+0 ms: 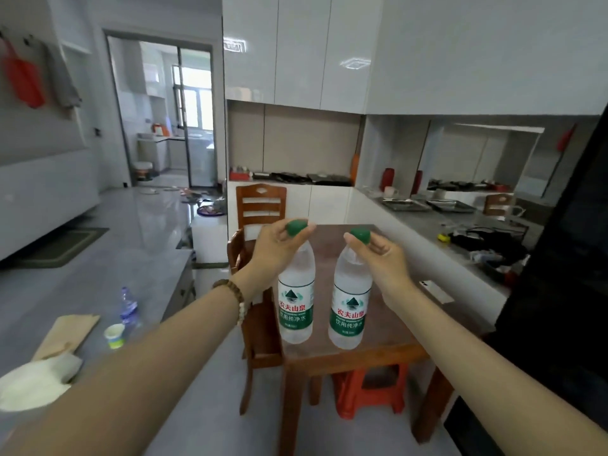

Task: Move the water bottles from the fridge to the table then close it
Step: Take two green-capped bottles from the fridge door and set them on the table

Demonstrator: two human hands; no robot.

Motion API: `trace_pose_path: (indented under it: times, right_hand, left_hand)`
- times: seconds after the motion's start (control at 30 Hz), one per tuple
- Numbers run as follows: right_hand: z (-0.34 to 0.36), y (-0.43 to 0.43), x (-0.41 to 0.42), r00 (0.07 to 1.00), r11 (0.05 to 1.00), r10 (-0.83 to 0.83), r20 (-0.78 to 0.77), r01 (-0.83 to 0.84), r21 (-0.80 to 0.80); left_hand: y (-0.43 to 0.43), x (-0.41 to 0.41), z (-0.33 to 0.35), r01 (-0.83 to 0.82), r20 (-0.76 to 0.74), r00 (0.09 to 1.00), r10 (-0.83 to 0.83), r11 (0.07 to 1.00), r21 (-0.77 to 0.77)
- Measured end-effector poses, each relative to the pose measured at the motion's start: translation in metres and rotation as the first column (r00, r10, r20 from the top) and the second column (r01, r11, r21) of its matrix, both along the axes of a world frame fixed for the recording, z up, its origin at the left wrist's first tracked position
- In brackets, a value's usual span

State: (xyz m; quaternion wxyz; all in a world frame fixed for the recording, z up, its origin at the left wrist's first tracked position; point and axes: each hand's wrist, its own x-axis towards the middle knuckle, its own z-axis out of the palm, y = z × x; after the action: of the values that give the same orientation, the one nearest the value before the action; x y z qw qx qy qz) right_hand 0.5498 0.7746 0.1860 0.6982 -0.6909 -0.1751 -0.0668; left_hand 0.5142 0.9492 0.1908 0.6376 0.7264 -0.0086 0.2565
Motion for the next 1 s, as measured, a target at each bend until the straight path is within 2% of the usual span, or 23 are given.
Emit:
trace_pose_path:
  times: [0.17, 0.33, 0.5, 0.73, 0.83, 1.0]
  right_hand:
    - [-0.045, 0.029, 0.096, 0.998, 0.998, -0.028, -0.055, 0.025, -0.062]
    - [-0.086, 0.056, 0.181, 0.989, 0.994, -0.077, -0.123, 0.066, -0.091]
    - [-0.123, 0.068, 0.253, 0.976, 0.991, -0.105, -0.191, 0.086, -0.101]
    - [-0.181, 0.077, 0.329, 0.953, 0.989, -0.040, -0.300, -0.005, -0.150]
    - [-0.203, 0.079, 0.355, 0.931, 0.985, -0.007, -0.366, -0.058, -0.165]
    - [-0.229, 0.088, 0.380, 0.919, 0.979, 0.038, -0.393, -0.114, -0.171]
  left_hand:
    - [0.032, 0.097, -0.050, 0.011, -0.068, 0.998, -0.014, 0.999, -0.038]
    - [0.057, 0.183, -0.097, -0.013, -0.143, 0.990, -0.008, 0.990, -0.143]
    - [0.072, 0.250, -0.136, -0.016, -0.239, 0.971, -0.018, 0.990, -0.141]
    - [0.076, 0.313, -0.194, -0.125, -0.327, 0.943, 0.061, 0.976, -0.179]
    - [0.071, 0.333, -0.213, -0.138, -0.344, 0.936, 0.075, 0.977, -0.162]
    - [0.071, 0.355, -0.240, -0.154, -0.364, 0.928, 0.077, 0.971, -0.186]
